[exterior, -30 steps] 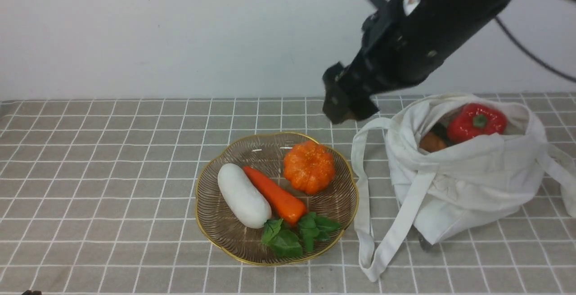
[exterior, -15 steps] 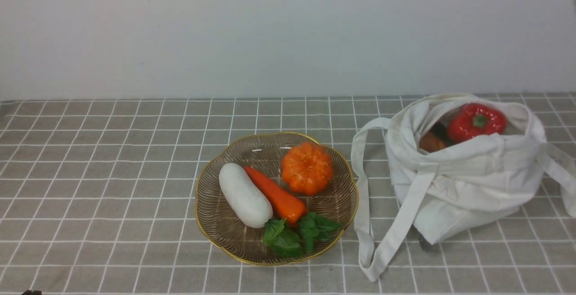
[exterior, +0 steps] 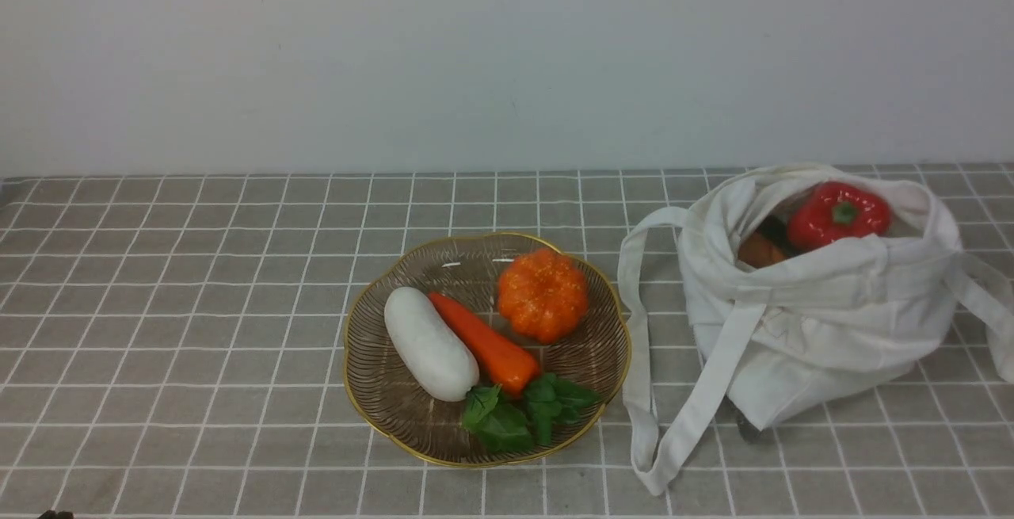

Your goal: Take vegetables from bag on grey coffee tablecloth place on plate.

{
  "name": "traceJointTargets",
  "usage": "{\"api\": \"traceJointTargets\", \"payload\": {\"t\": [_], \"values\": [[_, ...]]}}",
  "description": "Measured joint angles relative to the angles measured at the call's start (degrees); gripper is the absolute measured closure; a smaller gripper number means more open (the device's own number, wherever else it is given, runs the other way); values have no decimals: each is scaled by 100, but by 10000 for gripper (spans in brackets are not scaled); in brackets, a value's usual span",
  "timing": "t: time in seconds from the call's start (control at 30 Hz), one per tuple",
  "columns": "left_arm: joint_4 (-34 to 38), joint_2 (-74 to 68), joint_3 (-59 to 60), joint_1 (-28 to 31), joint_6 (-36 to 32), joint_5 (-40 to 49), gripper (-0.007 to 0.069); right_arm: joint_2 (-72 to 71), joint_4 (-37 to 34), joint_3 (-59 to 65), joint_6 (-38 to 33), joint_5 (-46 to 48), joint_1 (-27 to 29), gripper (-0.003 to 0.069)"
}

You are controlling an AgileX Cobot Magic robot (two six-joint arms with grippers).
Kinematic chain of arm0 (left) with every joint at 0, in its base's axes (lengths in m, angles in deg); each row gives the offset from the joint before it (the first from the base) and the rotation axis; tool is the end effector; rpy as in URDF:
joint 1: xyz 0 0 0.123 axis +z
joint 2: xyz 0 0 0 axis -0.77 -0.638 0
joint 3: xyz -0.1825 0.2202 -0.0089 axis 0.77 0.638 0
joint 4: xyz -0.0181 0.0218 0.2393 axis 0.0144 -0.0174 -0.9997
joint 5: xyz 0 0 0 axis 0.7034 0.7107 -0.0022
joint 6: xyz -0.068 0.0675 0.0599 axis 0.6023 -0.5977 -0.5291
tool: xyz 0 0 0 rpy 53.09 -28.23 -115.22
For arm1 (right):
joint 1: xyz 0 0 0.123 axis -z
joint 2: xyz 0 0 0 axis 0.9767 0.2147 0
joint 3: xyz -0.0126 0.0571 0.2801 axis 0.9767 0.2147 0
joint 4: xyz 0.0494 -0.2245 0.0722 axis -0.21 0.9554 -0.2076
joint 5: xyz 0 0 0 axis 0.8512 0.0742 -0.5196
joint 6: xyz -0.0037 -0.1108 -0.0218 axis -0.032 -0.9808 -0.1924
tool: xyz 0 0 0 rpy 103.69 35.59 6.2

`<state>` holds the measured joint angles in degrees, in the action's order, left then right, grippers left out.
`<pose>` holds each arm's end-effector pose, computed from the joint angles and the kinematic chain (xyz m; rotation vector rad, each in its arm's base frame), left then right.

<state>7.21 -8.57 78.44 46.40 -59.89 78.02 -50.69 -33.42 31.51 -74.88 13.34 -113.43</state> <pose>0.0612 -0.0054 0.1645 0.1066 1.8639 -0.0308 0.0405 0.0313 0.3807 -0.3811 1.7316 0.6201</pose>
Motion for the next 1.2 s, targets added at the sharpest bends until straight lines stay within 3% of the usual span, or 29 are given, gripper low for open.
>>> {"api": "traceJointTargets", "payload": {"t": [0.3,0.5,0.73,0.8,0.83,0.9,0.93,0.97,1.13,1.2], "values": [[0,0,0,0,0,0,629,-134,-15,665,-209,-1379,0,674],[0,0,0,0,0,0,629,-134,-278,1246,-994,-2598,0,674],[0,0,0,0,0,0,629,-373,-41,1776,-1199,-2888,224,674],[0,0,0,0,0,0,629,-656,16,2178,-1199,-2916,959,674],[0,0,0,0,0,0,629,-698,22,2251,-1199,-2924,1023,674],[0,0,0,0,0,0,629,-942,70,2754,-1199,-2920,1886,674],[0,0,0,0,0,0,629,-961,98,2801,-1199,-2913,1952,674],[0,0,0,0,0,0,629,-1146,203,3242,-1226,-2872,2521,674],[0,0,0,0,0,0,629,-1730,456,4475,-1238,-2700,3538,674],[0,0,0,0,0,0,629,-1968,480,4720,-1238,-2202,3783,674]]}}
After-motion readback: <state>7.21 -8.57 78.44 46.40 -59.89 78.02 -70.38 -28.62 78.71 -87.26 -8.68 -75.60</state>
